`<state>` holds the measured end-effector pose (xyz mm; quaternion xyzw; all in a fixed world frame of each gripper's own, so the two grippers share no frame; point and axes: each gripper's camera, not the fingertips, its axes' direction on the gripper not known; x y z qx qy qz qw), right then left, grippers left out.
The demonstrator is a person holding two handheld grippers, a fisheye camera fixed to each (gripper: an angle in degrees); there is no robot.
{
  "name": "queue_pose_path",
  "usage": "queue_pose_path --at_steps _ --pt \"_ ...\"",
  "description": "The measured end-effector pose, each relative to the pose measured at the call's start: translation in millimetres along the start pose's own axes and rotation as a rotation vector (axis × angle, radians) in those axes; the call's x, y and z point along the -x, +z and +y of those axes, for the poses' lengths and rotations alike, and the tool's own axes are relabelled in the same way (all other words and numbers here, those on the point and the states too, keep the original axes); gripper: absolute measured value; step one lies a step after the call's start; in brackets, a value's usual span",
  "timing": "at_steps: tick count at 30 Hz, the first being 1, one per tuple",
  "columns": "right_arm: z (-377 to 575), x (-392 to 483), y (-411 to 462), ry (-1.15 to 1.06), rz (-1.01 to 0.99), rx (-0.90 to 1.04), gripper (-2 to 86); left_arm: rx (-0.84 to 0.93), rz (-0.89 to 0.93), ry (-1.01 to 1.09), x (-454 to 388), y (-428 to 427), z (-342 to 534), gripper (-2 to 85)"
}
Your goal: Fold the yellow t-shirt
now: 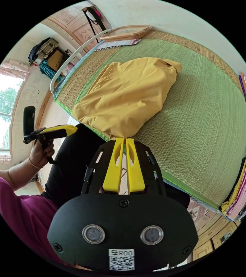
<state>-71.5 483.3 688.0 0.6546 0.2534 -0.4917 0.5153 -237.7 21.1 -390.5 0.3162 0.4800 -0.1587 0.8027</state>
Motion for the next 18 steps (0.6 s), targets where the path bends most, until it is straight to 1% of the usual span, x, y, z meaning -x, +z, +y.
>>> queue_pose_path --at_steps 3,6,9,15,18 --pt "4 -8 -4 0.006 -0.011 -0.015 0.8 0.063 0.147 -0.12 16 33 -5 5.1" --pt "7 -16 -9 0.008 -0.02 -0.028 0.8 0.012 0.197 -0.22 34 44 -12 5.5" --pt "9 -24 -10 0.013 -0.034 -0.039 0.7 0.0 0.269 -0.331 57 52 -14 5.2" --pt "14 -37 -3 0.026 -0.064 -0.04 0.6 -0.078 0.353 -0.42 83 46 -9 1.4" --pt "17 -43 0 0.033 -0.077 -0.034 0.5 -0.085 0.351 -0.431 87 39 -4 0.8"
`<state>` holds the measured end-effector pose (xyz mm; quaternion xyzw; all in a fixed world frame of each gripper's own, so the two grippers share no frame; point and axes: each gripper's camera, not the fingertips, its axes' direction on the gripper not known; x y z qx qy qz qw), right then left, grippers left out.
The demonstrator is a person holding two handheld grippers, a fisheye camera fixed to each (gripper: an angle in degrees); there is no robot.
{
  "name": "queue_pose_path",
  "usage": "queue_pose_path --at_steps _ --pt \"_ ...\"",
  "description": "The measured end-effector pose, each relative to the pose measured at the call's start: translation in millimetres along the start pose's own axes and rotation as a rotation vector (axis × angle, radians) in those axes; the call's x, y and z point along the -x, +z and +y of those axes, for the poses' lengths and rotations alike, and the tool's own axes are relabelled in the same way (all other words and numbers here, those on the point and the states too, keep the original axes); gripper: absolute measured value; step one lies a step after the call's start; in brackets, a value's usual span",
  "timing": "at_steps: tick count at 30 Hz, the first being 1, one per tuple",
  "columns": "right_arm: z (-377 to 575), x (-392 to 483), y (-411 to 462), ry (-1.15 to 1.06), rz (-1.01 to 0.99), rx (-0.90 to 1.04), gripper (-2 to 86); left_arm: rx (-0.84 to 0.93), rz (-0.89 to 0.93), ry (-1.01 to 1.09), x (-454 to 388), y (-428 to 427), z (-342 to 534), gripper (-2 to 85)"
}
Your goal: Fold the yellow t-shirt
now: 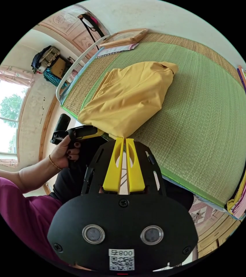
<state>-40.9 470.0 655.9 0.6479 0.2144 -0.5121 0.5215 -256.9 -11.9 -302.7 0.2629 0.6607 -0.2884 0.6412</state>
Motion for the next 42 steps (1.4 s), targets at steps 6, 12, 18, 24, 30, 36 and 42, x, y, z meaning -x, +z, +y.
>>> queue_pose_path --at_steps 6,12,18,24,30,36,42 --pt "9 -23 1 0.064 -0.013 -0.02 0.2 -0.019 0.002 -0.024 7 -12 3 0.5" --pt "8 -22 19 0.042 0.0 0.008 0.1 0.027 -0.033 0.006 3 -13 7 1.2" --pt "5 -24 49 0.032 0.016 0.052 0.2 0.094 -0.043 0.063 -10 -26 25 3.0" --pt "-2 -18 65 0.016 0.03 0.061 0.2 -0.035 -0.157 0.158 -30 -75 41 6.5" --pt "-11 -7 80 -0.013 0.059 0.078 0.2 -0.172 -0.262 0.151 -32 -107 33 7.1" --pt "-18 4 98 -0.044 0.084 0.113 0.2 -0.161 -0.364 0.142 -32 -103 31 1.3" --pt "-16 5 119 -0.045 0.085 0.175 0.2 -0.178 -0.404 0.164 -38 -109 40 1.3"
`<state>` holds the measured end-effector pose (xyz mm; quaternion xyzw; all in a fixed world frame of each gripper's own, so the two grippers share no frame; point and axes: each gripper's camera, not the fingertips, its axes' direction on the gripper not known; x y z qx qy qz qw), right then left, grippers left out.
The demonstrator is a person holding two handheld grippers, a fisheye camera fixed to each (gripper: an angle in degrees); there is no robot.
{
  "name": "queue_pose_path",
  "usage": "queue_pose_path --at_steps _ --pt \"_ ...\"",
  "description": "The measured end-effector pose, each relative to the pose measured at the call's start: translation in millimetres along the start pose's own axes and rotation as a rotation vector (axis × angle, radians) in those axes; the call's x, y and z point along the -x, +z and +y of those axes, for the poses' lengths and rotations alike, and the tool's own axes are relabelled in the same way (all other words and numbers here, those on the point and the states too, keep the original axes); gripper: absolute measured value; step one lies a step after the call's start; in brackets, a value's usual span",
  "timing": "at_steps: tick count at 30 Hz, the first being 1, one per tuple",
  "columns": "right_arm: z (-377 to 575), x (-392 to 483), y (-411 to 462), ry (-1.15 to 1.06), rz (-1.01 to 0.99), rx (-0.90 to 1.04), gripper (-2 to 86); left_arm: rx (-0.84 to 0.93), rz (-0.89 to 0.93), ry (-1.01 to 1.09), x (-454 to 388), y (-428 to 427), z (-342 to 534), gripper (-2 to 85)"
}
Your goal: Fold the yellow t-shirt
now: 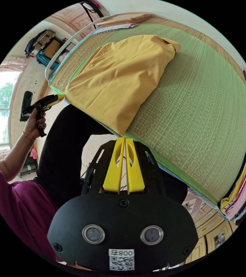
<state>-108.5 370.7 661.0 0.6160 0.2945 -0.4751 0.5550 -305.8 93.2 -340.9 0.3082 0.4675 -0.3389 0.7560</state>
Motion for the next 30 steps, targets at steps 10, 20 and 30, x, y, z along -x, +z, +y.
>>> queue_pose_path --at_steps 10,20,30 --pt "-14 -1 -13 0.009 -0.072 -0.082 0.9 0.057 0.009 0.088 -18 12 -14 2.6" --pt "-121 28 -6 -0.093 -0.157 -0.17 5.8 0.023 -0.042 0.102 -20 1 -9 0.8" --pt "-184 39 45 -0.075 -0.152 -0.087 6.0 0.001 0.004 0.117 -19 -3 -12 3.5"
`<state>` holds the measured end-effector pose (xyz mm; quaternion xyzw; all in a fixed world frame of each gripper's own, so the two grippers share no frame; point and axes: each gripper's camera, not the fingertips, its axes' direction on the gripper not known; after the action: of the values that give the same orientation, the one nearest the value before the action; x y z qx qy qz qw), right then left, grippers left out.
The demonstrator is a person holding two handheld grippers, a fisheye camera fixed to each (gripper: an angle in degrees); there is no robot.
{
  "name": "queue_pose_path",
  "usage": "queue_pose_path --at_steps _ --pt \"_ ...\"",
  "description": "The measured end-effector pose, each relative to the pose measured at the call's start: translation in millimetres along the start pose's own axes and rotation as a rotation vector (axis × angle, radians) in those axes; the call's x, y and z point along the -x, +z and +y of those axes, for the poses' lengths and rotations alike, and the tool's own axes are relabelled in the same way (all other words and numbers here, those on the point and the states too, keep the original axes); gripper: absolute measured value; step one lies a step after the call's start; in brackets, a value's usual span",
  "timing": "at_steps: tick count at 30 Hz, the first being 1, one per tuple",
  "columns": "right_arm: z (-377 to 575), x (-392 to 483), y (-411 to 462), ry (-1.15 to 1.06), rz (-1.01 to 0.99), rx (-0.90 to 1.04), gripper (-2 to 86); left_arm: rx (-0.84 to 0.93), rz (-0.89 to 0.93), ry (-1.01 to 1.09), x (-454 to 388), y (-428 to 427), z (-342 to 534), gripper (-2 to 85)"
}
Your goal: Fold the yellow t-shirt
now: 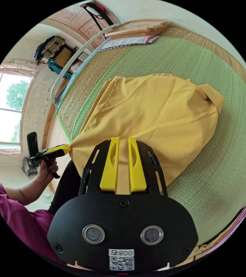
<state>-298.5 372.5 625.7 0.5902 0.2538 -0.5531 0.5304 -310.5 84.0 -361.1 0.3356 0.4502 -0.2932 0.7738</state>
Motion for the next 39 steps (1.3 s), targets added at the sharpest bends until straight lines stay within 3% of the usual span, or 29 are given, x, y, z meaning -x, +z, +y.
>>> queue_pose_path --at_steps 11,18,27,32,35,39 --pt "9 -57 -57 0.18 -0.038 -0.289 3.3 -0.056 0.007 0.159 -25 -1 -54 6.2" --pt "-33 -83 -13 0.253 -0.064 -0.195 2.1 0.002 0.006 0.128 -16 33 -87 7.7" --pt "-7 -43 -20 0.123 -0.138 -0.245 4.5 0.061 -0.052 0.099 -2 48 -113 11.4" --pt "51 52 1 -0.14 -0.188 -0.096 7.8 0.086 -0.039 0.076 6 55 -115 12.0" --pt "97 104 21 -0.271 -0.105 0.005 8.1 0.068 -0.01 0.069 7 47 -109 12.1" --pt "146 99 23 -0.202 -0.103 0.023 8.3 0.07 0.059 0.026 17 33 -84 12.4"
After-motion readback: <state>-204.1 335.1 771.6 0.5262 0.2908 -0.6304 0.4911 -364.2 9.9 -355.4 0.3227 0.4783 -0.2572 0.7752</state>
